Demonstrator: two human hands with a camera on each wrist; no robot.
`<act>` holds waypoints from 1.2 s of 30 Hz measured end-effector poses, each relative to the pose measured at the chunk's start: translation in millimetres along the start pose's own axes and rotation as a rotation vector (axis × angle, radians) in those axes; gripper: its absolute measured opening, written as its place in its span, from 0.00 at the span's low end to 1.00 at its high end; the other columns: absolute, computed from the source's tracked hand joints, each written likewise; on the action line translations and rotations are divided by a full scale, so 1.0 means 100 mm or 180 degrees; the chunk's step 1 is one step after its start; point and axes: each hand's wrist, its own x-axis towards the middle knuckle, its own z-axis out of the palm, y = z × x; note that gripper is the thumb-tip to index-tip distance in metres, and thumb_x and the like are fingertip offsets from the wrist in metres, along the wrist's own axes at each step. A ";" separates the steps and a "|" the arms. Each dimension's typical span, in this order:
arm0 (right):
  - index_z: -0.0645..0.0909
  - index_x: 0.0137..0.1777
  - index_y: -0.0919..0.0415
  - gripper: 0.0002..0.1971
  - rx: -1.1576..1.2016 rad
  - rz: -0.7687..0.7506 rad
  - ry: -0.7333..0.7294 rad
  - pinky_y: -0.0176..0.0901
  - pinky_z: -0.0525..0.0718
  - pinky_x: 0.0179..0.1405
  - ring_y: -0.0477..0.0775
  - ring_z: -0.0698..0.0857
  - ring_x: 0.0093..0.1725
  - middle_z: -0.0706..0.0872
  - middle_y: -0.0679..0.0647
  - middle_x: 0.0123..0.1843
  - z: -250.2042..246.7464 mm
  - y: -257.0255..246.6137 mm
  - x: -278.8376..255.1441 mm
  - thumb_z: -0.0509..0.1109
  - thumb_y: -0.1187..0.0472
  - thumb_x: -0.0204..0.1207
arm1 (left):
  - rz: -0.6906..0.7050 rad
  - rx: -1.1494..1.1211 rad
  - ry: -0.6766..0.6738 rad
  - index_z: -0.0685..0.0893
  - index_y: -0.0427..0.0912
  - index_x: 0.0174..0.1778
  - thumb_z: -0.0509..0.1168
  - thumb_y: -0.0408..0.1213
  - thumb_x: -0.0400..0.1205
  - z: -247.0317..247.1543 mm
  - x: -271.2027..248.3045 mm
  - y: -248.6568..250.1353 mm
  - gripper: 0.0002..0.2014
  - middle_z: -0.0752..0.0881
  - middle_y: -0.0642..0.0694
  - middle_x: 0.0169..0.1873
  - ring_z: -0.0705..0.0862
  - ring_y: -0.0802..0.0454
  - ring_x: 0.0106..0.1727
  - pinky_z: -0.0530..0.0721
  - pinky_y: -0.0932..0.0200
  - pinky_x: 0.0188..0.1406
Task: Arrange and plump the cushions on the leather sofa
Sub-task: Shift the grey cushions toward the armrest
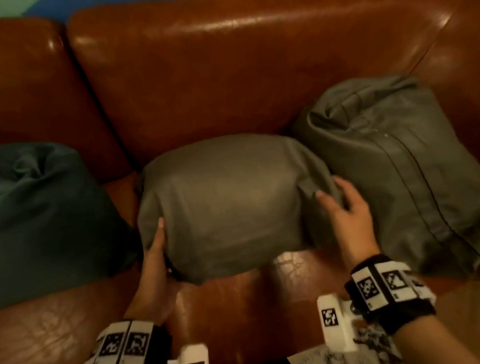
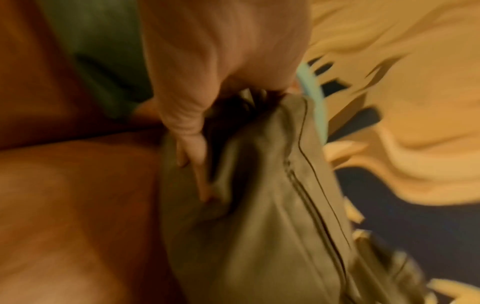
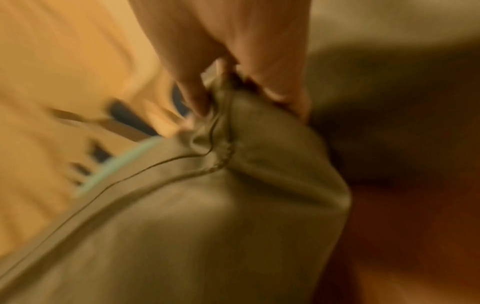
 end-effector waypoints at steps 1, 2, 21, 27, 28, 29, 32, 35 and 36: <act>0.83 0.59 0.37 0.14 0.0234 -0.0301 0.0037 0.56 0.79 0.73 0.54 0.84 0.67 0.87 0.52 0.64 -0.01 -0.19 0.07 0.75 0.49 0.73 | 0.0139 -0.0072 0.0038 0.79 0.53 0.72 0.67 0.68 0.73 0.02 -0.01 0.08 0.35 0.85 0.47 0.65 0.86 0.46 0.61 0.87 0.50 0.46; 0.83 0.58 0.38 0.14 0.0479 -0.0571 0.0027 0.54 0.78 0.73 0.52 0.83 0.68 0.86 0.51 0.65 -0.01 -0.36 0.16 0.74 0.48 0.72 | 0.0324 -0.0158 -0.0034 0.80 0.52 0.72 0.62 0.63 0.79 0.05 0.00 0.18 0.28 0.86 0.47 0.64 0.87 0.45 0.60 0.88 0.48 0.47; 0.47 0.88 0.50 0.30 -0.0670 -0.0710 -0.0805 0.39 0.51 0.85 0.43 0.53 0.86 0.52 0.47 0.89 0.39 -0.60 0.44 0.55 0.52 0.90 | 0.2379 0.1852 0.0048 0.50 0.65 0.84 0.81 0.54 0.66 0.22 0.41 0.21 0.57 0.59 0.60 0.84 0.61 0.59 0.83 0.64 0.44 0.81; 0.65 0.84 0.52 0.28 -0.0609 -0.0941 -0.0501 0.40 0.66 0.81 0.42 0.69 0.80 0.70 0.50 0.83 -0.14 -0.44 0.15 0.66 0.59 0.85 | 0.2718 0.2160 0.1237 0.38 0.40 0.86 0.82 0.36 0.68 0.55 0.11 0.30 0.63 0.44 0.36 0.86 0.46 0.43 0.86 0.40 0.72 0.78; 0.70 0.81 0.54 0.25 -0.0666 -0.1032 -0.0269 0.41 0.69 0.80 0.43 0.71 0.79 0.74 0.51 0.80 -0.30 -0.41 0.08 0.67 0.61 0.84 | 0.2971 0.2355 0.1338 0.40 0.39 0.86 0.81 0.36 0.69 0.68 -0.03 0.28 0.61 0.42 0.34 0.85 0.45 0.40 0.86 0.40 0.71 0.78; 0.73 0.78 0.57 0.22 -0.0752 -0.1123 0.0051 0.44 0.70 0.79 0.46 0.73 0.78 0.77 0.52 0.77 -0.47 -0.36 0.01 0.67 0.62 0.83 | 0.3246 0.2634 0.1374 0.42 0.39 0.86 0.80 0.37 0.70 0.81 -0.14 0.26 0.60 0.42 0.32 0.84 0.44 0.37 0.85 0.42 0.61 0.82; 0.75 0.74 0.62 0.22 -0.1201 -0.0980 0.1137 0.52 0.62 0.82 0.60 0.65 0.83 0.75 0.61 0.77 -1.05 -0.08 -0.19 0.71 0.64 0.80 | 0.3960 0.3605 0.1140 0.51 0.44 0.86 0.77 0.41 0.71 1.19 -0.27 0.08 0.52 0.46 0.30 0.84 0.44 0.32 0.85 0.44 0.35 0.79; 0.66 0.81 0.58 0.34 -0.1319 0.0115 0.1735 0.63 0.58 0.83 0.65 0.57 0.85 0.66 0.62 0.83 -1.47 0.28 -0.34 0.74 0.55 0.78 | 0.4034 0.3733 -0.0342 0.61 0.47 0.84 0.72 0.36 0.77 1.60 -0.29 -0.21 0.40 0.57 0.42 0.84 0.53 0.50 0.84 0.57 0.48 0.83; 0.62 0.83 0.56 0.37 -0.0925 0.0511 0.1778 0.63 0.61 0.82 0.65 0.60 0.84 0.65 0.62 0.84 -1.53 0.36 -0.37 0.74 0.53 0.78 | 0.3609 0.3600 -0.0887 0.61 0.48 0.84 0.71 0.35 0.79 1.72 -0.28 -0.31 0.38 0.65 0.46 0.80 0.64 0.58 0.78 0.68 0.56 0.79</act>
